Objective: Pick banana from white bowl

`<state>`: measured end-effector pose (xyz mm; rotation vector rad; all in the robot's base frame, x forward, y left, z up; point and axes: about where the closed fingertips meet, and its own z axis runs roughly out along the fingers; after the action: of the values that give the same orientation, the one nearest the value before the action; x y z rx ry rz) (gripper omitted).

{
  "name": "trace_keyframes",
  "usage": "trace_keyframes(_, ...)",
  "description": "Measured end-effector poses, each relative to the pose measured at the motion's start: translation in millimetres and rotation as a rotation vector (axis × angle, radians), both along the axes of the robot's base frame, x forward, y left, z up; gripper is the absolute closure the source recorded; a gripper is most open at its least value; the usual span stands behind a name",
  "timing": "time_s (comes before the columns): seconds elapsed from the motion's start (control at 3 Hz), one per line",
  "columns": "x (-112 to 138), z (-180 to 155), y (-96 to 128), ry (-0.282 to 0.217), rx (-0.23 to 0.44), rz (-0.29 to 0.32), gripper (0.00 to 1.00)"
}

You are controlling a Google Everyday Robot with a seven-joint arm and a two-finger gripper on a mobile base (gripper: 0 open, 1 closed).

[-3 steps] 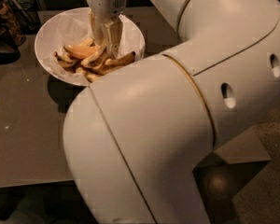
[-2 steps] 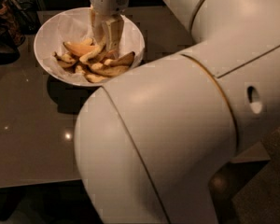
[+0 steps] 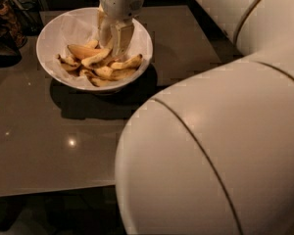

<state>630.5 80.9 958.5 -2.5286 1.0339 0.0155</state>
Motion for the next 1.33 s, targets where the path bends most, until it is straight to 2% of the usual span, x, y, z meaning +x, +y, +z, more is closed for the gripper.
trace_keyframes(0.67,-22,20,2,0.009,0.022,-0.031,1.00)
trace_keyframes(1.33,-43,19,-8,-0.009,0.079,-0.109,1.00)
